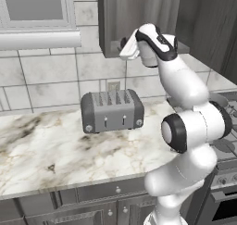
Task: Open the cabinet and move the ladle to the pot. Then close the cabinet.
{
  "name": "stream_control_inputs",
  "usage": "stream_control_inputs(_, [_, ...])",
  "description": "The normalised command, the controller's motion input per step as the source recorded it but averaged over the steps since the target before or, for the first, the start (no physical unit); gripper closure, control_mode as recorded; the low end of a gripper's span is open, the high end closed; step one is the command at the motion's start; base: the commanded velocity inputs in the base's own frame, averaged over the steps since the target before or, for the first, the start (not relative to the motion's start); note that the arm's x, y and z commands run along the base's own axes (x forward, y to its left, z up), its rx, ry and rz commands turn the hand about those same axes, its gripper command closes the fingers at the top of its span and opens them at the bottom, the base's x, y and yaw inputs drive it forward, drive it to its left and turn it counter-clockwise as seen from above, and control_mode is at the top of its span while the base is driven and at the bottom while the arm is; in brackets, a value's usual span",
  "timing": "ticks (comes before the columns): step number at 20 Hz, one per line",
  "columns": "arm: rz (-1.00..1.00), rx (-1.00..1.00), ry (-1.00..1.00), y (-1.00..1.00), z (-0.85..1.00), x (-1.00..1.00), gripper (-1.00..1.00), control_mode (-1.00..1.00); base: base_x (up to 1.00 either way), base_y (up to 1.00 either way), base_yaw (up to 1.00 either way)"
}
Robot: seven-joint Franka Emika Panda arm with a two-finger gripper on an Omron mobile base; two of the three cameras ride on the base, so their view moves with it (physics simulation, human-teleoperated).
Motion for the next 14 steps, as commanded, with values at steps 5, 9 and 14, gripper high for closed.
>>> stream_control_inputs(5, [0.00,0.00,0.00,0.04,0.00,-0.93,1.00,-1.00,0.00,0.00,0.00])
stream_control_inputs(9, [0.00,0.00,0.01,0.00,-0.04,-0.89,1.00,-1.00,0.00,0.00,0.00])
stream_control_inputs(14, [0.00,0.00,0.03,0.01,-0.17,-0.81,1.00,-1.00,0.00,0.00,0.00])
